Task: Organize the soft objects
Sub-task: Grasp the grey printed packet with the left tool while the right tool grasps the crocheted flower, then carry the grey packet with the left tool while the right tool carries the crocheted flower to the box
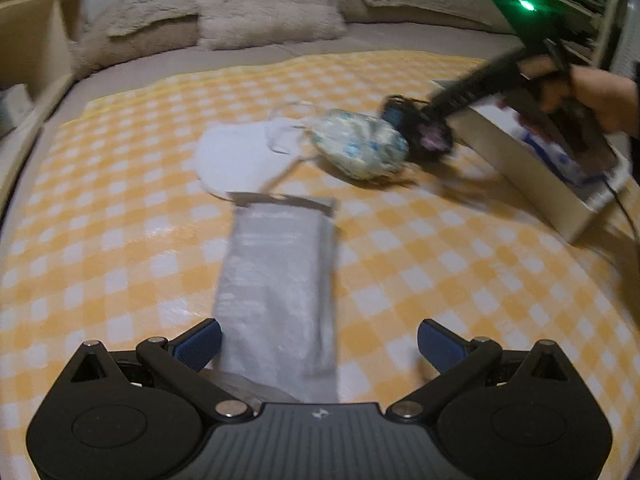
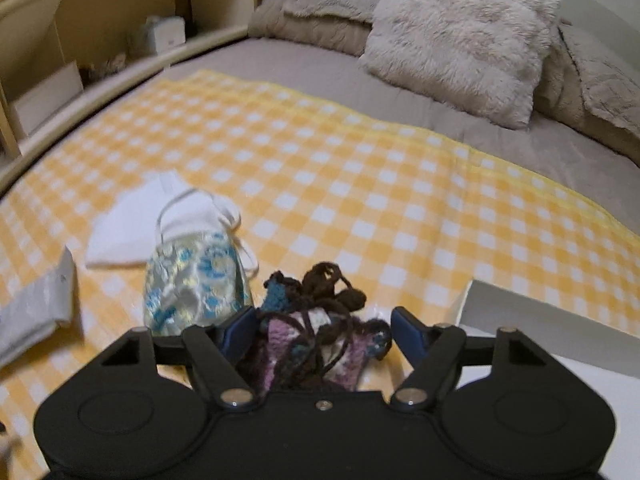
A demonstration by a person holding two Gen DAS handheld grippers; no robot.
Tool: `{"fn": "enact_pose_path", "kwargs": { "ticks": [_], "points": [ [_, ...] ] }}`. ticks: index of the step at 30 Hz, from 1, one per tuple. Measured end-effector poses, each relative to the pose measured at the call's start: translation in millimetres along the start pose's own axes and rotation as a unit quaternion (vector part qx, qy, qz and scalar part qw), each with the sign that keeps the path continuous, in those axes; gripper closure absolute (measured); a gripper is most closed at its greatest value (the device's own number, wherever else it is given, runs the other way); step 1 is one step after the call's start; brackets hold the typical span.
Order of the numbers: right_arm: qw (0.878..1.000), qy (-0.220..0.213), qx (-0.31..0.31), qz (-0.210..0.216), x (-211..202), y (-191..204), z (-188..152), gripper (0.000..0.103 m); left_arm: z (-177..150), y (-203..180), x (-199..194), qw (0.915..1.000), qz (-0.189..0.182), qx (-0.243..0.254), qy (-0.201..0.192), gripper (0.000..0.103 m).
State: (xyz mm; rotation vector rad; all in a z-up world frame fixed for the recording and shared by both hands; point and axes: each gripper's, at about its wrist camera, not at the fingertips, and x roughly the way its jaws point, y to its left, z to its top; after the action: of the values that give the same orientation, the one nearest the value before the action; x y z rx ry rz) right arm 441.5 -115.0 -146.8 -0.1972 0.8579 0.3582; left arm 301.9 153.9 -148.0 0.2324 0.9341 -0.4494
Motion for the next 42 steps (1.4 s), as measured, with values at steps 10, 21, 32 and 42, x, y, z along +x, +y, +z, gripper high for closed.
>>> {"fn": "enact_pose_path", "kwargs": {
  "ticks": [10,21,32,42],
  "points": [
    [0.998,0.041,-0.053,0.005,5,13,-11,0.054,18,14,9,0.9970,0.061,-0.047,-0.008,0.007],
    [0.998,0.024,-0.051,0.002,-31,9,-15,0.056,28,7,27,0.9954,0.082,-0.042,0.026,0.037],
    [0.999,-0.007,-0.032,0.013,-67,4,-18,0.056,34,-9,13,0.9926,0.115,-0.040,0.003,0.049],
    [0.997,-0.067,-0.007,0.030,-122,2,-20,0.056,58,-34,-34,0.9859,0.126,-0.078,-0.078,0.051]
  ]
}}
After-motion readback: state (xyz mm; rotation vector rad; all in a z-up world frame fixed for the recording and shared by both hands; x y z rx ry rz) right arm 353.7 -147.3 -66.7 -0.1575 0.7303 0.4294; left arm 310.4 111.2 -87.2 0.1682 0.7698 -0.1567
